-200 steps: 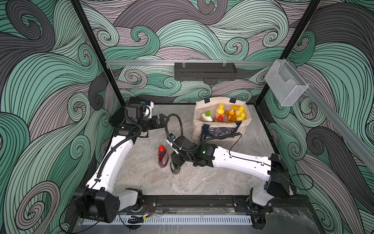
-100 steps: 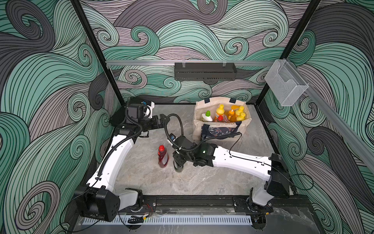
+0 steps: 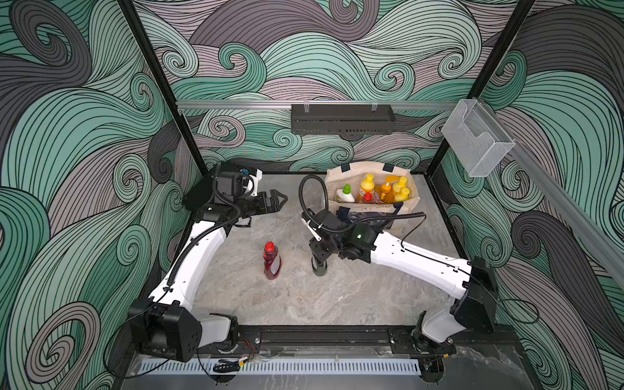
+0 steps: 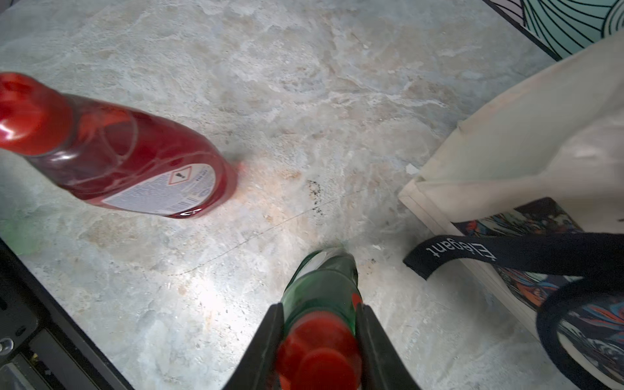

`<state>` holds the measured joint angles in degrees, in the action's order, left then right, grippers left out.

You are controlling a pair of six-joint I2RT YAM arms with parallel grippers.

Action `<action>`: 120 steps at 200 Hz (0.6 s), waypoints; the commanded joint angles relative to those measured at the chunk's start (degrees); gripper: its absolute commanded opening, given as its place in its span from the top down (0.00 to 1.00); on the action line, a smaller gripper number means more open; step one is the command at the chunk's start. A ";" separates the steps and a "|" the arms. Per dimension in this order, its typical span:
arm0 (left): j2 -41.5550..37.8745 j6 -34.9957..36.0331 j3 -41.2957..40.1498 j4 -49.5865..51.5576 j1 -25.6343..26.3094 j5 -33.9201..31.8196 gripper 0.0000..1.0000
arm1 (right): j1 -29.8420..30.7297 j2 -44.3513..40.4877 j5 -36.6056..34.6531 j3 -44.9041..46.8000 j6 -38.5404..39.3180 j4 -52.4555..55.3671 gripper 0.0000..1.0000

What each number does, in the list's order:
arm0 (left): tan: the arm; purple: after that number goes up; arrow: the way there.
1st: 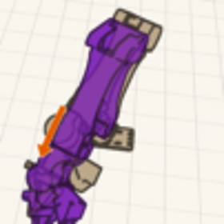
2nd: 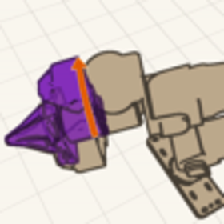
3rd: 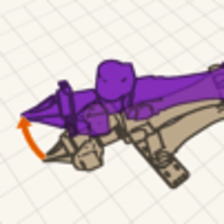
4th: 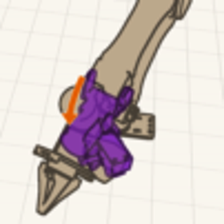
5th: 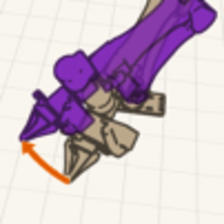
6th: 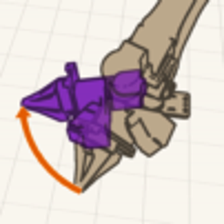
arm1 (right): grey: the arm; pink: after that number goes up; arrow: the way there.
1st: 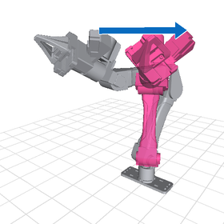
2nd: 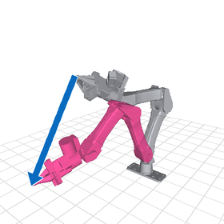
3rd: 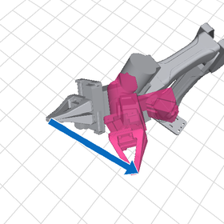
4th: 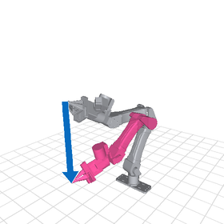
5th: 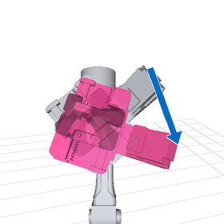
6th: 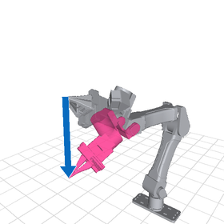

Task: Pack dish soap into the shopping bag
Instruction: Pick up the bottle of dish soap at the center of the board.

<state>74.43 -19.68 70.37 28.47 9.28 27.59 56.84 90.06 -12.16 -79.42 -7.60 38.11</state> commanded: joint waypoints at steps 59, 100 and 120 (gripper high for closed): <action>8.73 0.84 6.40 -2.32 6.98 0.00 0.01 | -7.47 -7.09 4.80 -5.07 4.07 2.92 1.00; 11.27 1.61 9.80 -2.33 8.51 -0.75 0.02 | -10.05 -6.79 7.44 -9.64 5.09 6.11 1.00; 12.41 2.33 11.36 -2.49 9.52 -1.85 0.02 | -10.90 -6.57 7.87 -11.91 5.98 7.67 1.00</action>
<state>85.47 -18.92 78.50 26.87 17.50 27.11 46.92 85.93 -5.58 -86.48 -3.18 47.09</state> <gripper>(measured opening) 0.985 0.329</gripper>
